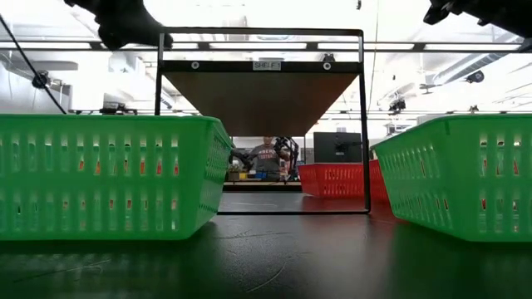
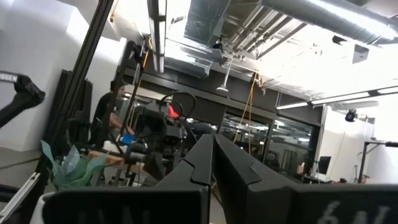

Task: Stack baskets on shelf by color
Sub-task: Put the top red bin on the shelf

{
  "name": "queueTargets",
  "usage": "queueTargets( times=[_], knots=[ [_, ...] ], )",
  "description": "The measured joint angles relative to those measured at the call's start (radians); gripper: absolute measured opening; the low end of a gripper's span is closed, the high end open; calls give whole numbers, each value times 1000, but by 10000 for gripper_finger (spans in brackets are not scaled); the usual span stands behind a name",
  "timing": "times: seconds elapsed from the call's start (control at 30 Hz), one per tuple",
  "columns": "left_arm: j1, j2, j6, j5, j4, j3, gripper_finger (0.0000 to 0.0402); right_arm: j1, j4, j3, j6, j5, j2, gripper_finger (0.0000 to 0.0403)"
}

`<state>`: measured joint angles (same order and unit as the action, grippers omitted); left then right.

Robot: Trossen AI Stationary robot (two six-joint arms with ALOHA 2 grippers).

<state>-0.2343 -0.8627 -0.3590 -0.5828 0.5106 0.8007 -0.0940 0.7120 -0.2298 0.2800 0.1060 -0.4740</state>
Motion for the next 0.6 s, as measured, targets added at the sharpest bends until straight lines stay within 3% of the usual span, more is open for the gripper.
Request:
queueTargets(
  times=[0.13,0.23,0.5,0.6],
  knots=[
    [70,-88,7,17,245,116,86,0,-4,2,10,-1,0,9],
    [177,-163,75,99,395,179,86,0,-6,2,14,-2,0,9],
    [563,-320,390,361,425,221,86,0,-4,3,84,-2,0,9],
    [683,-365,493,402,425,221,86,0,-4,3,109,-2,0,9]
  ],
)
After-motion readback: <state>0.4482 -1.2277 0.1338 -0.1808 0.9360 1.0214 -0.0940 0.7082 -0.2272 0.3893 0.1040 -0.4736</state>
